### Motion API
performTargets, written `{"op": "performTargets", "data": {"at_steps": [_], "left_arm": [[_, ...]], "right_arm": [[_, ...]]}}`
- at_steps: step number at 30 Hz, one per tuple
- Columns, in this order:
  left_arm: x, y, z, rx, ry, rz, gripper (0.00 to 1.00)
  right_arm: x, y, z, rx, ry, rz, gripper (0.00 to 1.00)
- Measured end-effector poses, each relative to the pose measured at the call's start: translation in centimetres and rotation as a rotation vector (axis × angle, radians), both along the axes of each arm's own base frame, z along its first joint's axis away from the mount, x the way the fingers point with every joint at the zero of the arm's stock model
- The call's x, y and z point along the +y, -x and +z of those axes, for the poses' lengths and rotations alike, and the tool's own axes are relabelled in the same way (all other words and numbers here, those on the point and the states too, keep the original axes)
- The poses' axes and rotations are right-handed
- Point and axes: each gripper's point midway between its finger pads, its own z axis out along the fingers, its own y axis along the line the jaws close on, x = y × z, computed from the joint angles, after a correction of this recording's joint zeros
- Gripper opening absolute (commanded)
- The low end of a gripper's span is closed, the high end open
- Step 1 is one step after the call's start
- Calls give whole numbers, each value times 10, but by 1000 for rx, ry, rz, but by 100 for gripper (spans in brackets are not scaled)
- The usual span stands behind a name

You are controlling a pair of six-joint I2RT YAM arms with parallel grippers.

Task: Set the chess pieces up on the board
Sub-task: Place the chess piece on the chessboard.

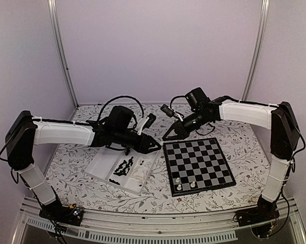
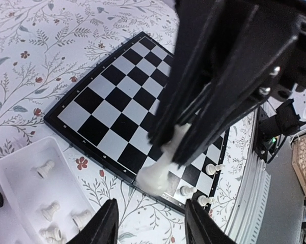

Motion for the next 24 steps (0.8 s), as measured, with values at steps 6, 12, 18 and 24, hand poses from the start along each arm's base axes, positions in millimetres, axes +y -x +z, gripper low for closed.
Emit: {"op": "performTargets", "data": {"at_steps": [6, 12, 18, 24], "left_arm": [[12, -3, -2, -50, -105, -2, 49], [25, -18, 4, -113, -196, 28, 49], [38, -30, 1, -137, -252, 71, 49], [45, -37, -1, -143, -273, 102, 49]], "right_arm": [[-45, 1, 16, -206, 80, -87, 9], [-104, 16, 17, -400, 191, -163, 8], [-152, 43, -21, -458, 330, -159, 9], [-180, 79, -56, -461, 411, -73, 9]]}}
